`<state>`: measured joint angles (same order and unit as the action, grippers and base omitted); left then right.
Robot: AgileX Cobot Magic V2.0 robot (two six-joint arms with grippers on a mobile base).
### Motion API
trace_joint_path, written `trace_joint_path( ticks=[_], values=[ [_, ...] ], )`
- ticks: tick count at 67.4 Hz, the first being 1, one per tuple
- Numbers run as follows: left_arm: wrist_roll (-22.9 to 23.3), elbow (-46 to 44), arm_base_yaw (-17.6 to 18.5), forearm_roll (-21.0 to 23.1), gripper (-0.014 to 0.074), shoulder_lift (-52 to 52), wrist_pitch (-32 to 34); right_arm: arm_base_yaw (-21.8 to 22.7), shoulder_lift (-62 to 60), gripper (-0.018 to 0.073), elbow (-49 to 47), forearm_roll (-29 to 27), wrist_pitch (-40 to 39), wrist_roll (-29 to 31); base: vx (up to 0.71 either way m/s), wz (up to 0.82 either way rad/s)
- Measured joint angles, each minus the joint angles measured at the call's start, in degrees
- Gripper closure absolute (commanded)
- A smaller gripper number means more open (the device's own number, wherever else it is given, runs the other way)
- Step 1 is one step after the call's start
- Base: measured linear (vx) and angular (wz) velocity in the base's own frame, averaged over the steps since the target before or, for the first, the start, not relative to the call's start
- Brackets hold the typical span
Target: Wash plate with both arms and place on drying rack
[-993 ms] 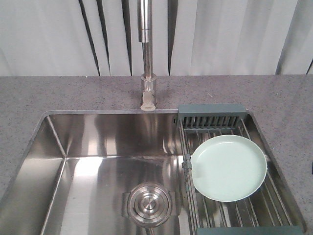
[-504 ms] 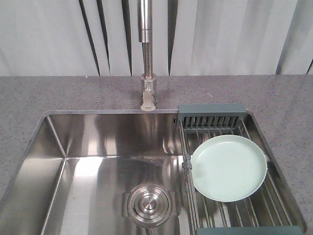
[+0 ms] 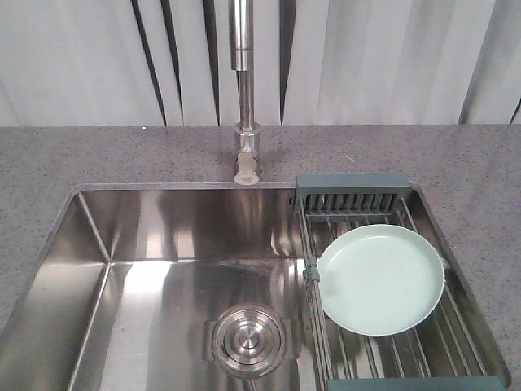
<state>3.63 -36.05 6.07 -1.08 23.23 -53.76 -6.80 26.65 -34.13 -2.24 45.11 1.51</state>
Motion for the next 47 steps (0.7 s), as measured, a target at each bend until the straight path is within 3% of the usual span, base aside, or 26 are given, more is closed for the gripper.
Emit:
trace_joint_path(
  ticks=[35,47],
  values=[
    [0.0,-0.2,0.0,0.1,0.0015,0.2,2.2,0.0,0.0,0.0240,0.0,-0.1,0.1,0.0,0.00,0.00],
    [0.0,-4.6,0.0,0.2,0.0043,5.2,1.0,0.0,0.0,0.0240,0.0,-0.1,0.4,0.0,0.00,0.00]
  ],
)
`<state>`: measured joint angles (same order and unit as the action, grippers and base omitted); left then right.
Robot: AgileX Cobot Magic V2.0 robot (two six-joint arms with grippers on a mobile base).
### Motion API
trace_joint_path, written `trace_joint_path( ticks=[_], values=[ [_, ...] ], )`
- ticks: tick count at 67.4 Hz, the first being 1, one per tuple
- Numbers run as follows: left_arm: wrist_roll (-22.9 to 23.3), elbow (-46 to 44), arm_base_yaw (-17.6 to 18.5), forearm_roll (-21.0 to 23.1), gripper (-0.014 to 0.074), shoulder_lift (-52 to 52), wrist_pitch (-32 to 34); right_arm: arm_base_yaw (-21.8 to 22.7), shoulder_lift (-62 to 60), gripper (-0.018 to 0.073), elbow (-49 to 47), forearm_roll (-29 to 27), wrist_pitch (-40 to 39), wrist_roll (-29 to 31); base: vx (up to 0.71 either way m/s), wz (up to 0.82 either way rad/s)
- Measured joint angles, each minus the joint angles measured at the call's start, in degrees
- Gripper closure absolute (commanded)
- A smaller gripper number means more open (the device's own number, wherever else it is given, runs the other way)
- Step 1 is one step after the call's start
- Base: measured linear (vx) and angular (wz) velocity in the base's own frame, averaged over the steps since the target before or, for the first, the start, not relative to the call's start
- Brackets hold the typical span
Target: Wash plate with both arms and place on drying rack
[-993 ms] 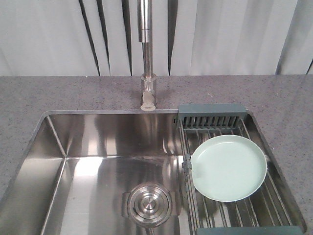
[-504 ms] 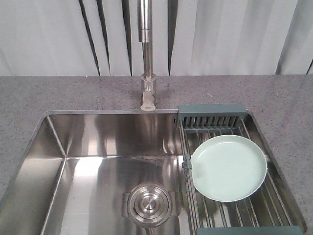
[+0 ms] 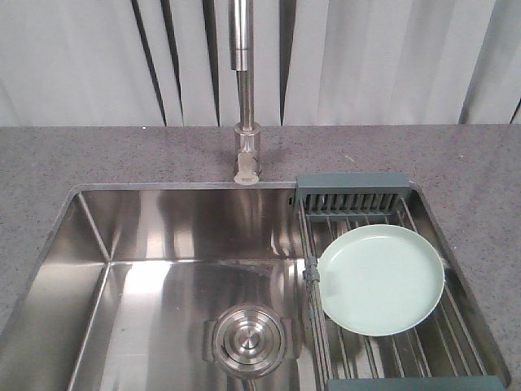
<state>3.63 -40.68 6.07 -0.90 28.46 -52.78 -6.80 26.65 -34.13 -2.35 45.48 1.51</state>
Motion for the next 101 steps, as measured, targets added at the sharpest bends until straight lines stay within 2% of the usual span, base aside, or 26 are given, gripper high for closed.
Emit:
trace_joint_path(
  ticks=[11,28,49,63,87,91,101],
  values=[
    [0.0,-4.5,0.0,0.0,0.0091,5.7,1.0,0.0,0.0,0.0240,0.0,0.0,0.1,0.0,0.00,0.00],
    [0.0,-6.2,0.0,0.0,0.0183,10.5,9.4,0.0,0.0,0.0240,0.0,0.0,0.1,-0.1,0.00,0.00],
    [0.0,-11.5,0.0,0.2,0.0210,21.9,9.8,0.0,0.0,0.0240,0.0,0.0,0.1,-0.1,0.00,0.00],
    [-1.5,-16.1,0.0,3.4,0.0210,30.5,9.3,0.0,0.0,0.0240,0.0,0.0,0.1,-0.1,0.00,0.00],
    [-14.8,-20.0,0.0,14.7,0.0223,40.8,10.9,0.0,0.0,0.0240,0.0,0.0,0.2,-0.1,0.00,0.00],
    [-17.8,-20.0,0.0,17.2,0.0255,41.9,12.2,0.0,0.0,0.0240,0.0,0.0,0.2,-0.1,0.00,0.00],
    [-29.6,-20.0,0.0,26.3,0.0396,45.6,14.5,0.0,0.0,0.0240,0.0,0.0,0.2,-0.1,0.00,0.00]
  ],
)
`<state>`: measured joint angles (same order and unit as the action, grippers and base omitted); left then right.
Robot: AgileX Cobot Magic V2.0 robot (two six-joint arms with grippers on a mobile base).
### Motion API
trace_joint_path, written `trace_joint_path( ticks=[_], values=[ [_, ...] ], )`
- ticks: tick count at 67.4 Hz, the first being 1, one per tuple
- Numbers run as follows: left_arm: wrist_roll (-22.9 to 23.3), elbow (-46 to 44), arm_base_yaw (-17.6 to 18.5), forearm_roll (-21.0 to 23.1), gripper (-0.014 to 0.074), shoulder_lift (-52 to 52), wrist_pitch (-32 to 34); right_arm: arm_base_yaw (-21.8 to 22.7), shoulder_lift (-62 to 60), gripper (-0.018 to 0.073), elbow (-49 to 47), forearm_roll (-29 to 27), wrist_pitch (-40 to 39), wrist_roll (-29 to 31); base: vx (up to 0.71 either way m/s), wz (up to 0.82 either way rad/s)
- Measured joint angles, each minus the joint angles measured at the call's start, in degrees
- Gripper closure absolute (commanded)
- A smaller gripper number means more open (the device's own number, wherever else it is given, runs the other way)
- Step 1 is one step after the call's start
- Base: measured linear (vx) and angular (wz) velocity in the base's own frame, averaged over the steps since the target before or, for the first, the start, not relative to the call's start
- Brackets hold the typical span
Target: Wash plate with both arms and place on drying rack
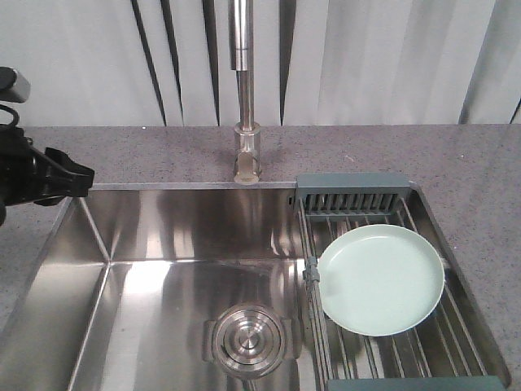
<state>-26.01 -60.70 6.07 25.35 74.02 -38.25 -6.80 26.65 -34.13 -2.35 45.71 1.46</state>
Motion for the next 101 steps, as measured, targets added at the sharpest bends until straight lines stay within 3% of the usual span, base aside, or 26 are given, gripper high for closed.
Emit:
trace_joint_path(
  ticks=[15,31,40,48,55,77,101],
  values=[
    [-20.1,0.0,0.0,18.7,0.0606,6.5,1.4,0.0,0.0,0.0240,0.0,0.0,0.0,0.0,0.00,0.00],
    [-41.9,0.0,0.0,36.2,0.0604,13.8,0.5,0.0,0.0,0.0240,0.0,0.0,0.1,0.0,0.00,0.00],
    [-56.7,0.0,0.0,45.6,0.0604,17.3,-2.9,0.0,0.0,0.0240,0.0,0.0,0.1,0.0,0.00,0.00],
    [-69.5,0.0,0.7,52.8,0.0604,20.0,-5.5,0.0,0.0,0.0240,0.0,0.0,0.2,0.0,0.00,0.00],
    [-76.6,-0.6,2.5,57.3,0.0604,22.3,-6.2,0.0,0.0,0.0240,0.0,0.0,0.2,-0.1,0.00,0.00],
    [-83.0,-10.8,7.7,58.5,0.0604,31.9,-7.1,0.0,0.0,0.0240,0.0,0.0,0.2,-0.1,0.00,0.00],
    [-83.7,-21.5,10.0,57.9,0.0603,40.5,-6.8,0.0,0.0,0.0240,0.0,0.0,0.2,-0.1,0.00,0.00]
  ],
)
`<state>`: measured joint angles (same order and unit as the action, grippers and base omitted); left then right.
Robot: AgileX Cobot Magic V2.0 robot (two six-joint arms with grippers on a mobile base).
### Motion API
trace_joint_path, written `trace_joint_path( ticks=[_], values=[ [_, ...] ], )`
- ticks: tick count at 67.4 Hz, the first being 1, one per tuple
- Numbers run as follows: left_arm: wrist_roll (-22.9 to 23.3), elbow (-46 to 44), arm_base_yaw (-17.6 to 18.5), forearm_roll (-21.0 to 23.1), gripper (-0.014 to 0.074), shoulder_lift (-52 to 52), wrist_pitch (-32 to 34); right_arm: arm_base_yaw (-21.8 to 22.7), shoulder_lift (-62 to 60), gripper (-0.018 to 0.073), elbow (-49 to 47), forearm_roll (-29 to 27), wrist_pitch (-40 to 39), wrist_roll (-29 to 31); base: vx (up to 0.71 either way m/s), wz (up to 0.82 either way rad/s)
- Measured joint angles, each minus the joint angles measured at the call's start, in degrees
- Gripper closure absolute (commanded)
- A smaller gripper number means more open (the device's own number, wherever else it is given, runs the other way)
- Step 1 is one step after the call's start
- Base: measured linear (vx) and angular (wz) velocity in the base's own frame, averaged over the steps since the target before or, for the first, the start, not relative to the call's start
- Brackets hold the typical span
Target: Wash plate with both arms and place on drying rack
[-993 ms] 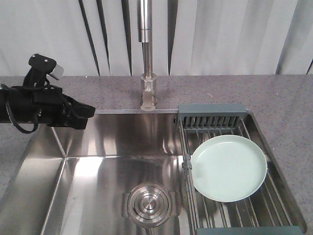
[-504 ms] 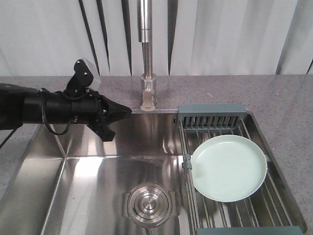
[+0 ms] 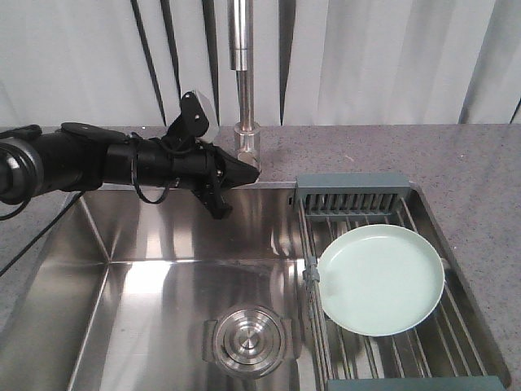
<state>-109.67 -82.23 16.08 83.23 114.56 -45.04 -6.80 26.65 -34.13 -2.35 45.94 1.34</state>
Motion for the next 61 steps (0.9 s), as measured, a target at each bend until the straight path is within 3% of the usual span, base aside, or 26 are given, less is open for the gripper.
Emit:
trace_joint_path(
  ticks=[44,54,61],
  values=[
    [0.2,-13.3,0.2,-0.5,0.0604,1.5,8.4,0.0,0.0,0.0240,0.0,0.0,0.0,0.0,0.00,0.00],
    [4.9,-13.3,0.2,-2.5,0.0603,-1.0,8.0,0.0,0.0,0.0240,0.0,0.0,0.1,0.0,0.00,0.00],
    [12.4,-13.3,0.2,-8.5,0.0603,-3.8,7.9,0.0,0.0,0.0240,0.0,0.0,0.1,0.0,0.00,0.00]
  ],
)
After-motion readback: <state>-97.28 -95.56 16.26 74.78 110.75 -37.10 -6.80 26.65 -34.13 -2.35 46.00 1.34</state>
